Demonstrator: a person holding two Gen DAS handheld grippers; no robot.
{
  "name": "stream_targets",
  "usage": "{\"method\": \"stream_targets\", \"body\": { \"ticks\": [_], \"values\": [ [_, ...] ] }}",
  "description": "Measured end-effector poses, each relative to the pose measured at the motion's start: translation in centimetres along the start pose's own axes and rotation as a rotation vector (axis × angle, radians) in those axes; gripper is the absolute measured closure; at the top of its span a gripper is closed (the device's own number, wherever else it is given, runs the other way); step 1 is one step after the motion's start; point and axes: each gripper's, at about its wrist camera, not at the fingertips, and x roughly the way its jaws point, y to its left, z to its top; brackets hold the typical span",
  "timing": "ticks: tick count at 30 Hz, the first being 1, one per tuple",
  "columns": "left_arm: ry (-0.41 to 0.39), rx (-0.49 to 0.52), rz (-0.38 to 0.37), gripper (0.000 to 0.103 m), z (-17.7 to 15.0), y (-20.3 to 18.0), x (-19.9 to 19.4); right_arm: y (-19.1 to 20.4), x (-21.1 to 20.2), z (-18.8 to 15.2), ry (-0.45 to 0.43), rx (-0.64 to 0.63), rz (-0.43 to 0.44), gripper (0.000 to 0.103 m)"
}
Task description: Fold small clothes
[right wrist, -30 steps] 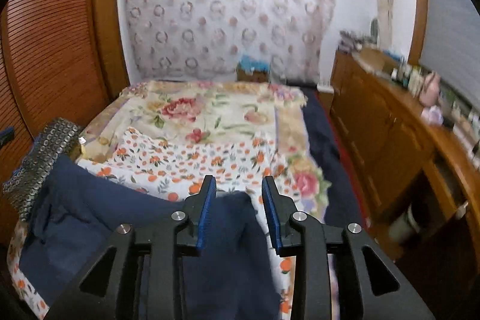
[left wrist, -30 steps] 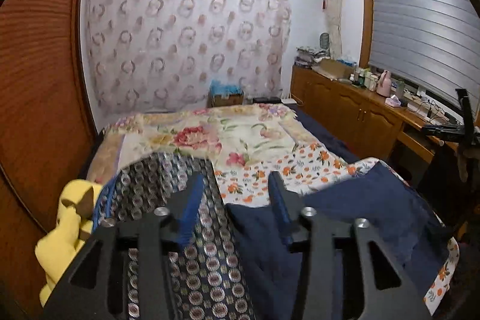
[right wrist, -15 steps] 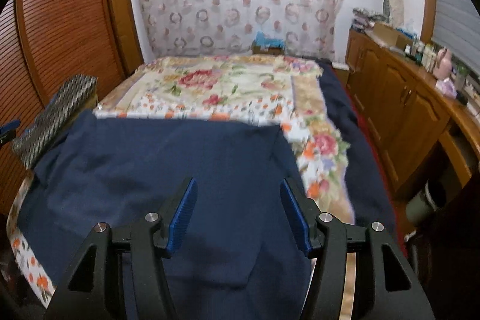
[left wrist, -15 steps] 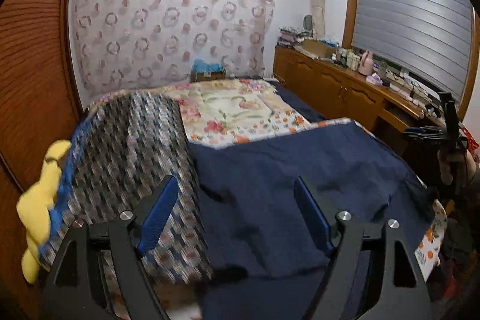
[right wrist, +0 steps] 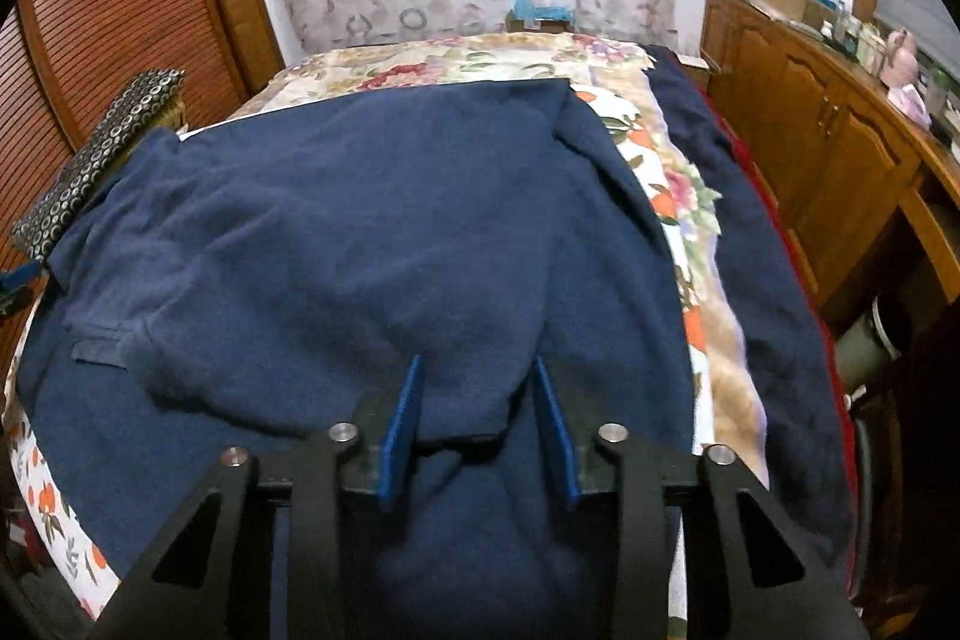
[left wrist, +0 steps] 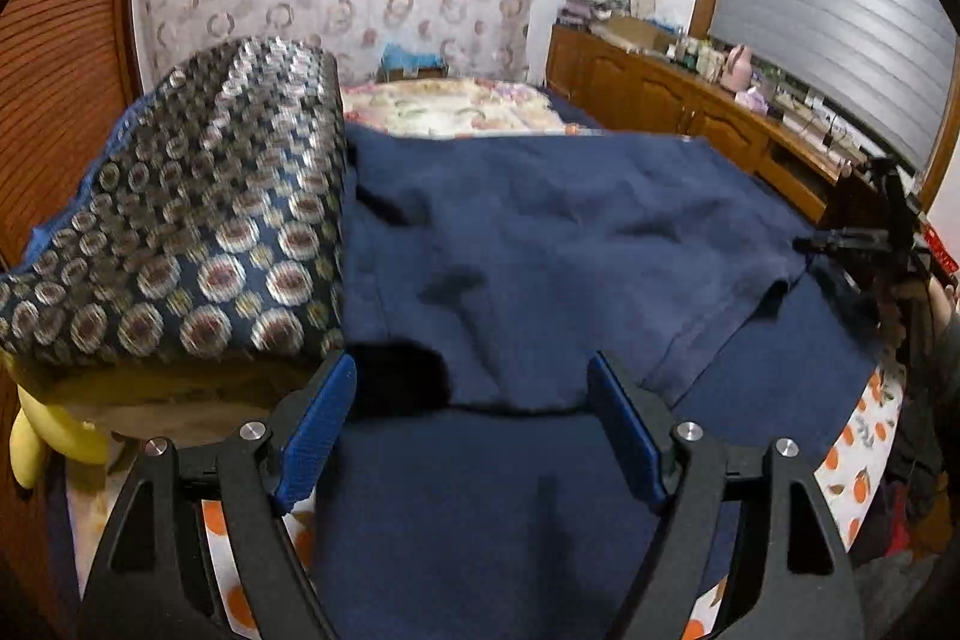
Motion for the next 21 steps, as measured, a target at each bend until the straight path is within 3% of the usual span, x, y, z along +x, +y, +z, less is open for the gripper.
{"method": "stream_targets", "body": {
  "ticks": [13,16,21],
  "values": [
    [0.134,0.025,0.065,0.023,-1.3,-0.7,3.0,1.6,1.5,-1.0,-0.026,-0.066,-0.065,0.064],
    [0.135,0.037,0.079,0.023,-1.3,-1.0,3.2,2.1,1.8,-1.4,-0.028,-0.068,-0.066,0.064],
    [0.148,0.061,0.078,0.015,-1.3,-1.3,3.6,2.0,1.8,-1.4,-0.027,-0.071,-0.066,0.064]
  ]
}}
